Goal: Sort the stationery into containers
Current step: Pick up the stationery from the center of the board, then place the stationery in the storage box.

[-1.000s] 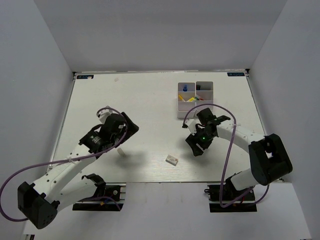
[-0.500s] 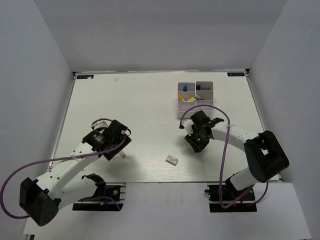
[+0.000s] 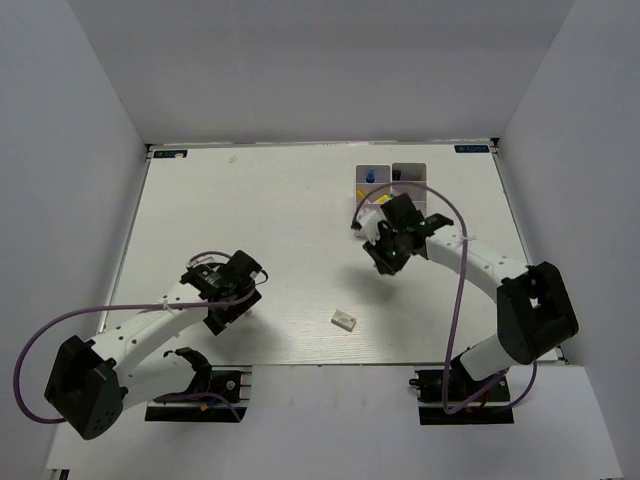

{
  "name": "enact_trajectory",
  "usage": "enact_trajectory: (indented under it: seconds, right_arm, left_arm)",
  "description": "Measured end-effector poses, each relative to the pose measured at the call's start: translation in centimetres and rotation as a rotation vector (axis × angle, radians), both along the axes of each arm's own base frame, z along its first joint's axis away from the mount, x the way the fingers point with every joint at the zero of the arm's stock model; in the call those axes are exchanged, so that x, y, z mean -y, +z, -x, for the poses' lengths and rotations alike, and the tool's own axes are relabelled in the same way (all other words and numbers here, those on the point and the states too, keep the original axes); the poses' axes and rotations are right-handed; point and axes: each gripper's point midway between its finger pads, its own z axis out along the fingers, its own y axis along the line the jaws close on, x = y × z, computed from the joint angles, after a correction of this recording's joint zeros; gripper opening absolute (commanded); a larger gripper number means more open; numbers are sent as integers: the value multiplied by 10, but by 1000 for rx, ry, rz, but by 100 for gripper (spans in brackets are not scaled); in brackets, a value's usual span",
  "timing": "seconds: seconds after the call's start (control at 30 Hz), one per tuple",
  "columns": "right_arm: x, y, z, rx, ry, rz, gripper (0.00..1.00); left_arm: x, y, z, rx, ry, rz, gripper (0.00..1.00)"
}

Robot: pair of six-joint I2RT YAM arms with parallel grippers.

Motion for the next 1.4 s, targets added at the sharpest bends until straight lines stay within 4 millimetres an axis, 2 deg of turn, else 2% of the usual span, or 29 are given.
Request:
enact_trajectory:
  seconds: [0.17, 0.27, 0.37, 0.53, 0.6, 0.67, 0.7, 0.83, 1.03, 1.07, 1.17, 1.4]
  right_arm:
    - [-29, 79, -76, 244, 2, -119, 0]
    - [-37, 108, -110, 334, -13, -149, 0]
    - [-38, 108, -134, 346, -36, -135, 0]
    - [-37, 86, -161, 305, -69, -104, 0]
    - [-35, 80, -166, 291, -80, -97, 0]
    - [-33, 79, -169, 283, -89, -92, 4]
    - [-33, 79, -170, 283, -93, -90, 11]
    - [-30, 82, -173, 289, -101, -93, 27]
    - [-28, 80, -170, 268, -102, -92, 38]
    - [-29, 79, -169, 264, -102, -92, 47]
    - [-29, 78, -168, 255, -107, -95, 55]
    - [-29, 78, -167, 246, -113, -105, 55]
  left_arm:
    - [-1, -12, 2, -54, 1, -41, 94]
    - [-2, -17, 2, -70, 1, -52, 94]
    - [0, -18, -1, -57, 3, -43, 94]
    - [2, -20, -3, -49, 3, -37, 94]
    - [2, -21, -5, -46, 8, -35, 94]
    - [3, -21, -6, -42, 9, -32, 94]
    - [3, -23, -7, -39, 10, -30, 94]
    - [2, -28, -6, -53, 11, -40, 94]
    - [3, -35, -7, -73, 8, -56, 94]
    - [3, -36, -7, -77, 8, -59, 94]
    - [3, -39, -7, -88, 5, -67, 94]
    - [2, -48, -7, -113, -4, -93, 90]
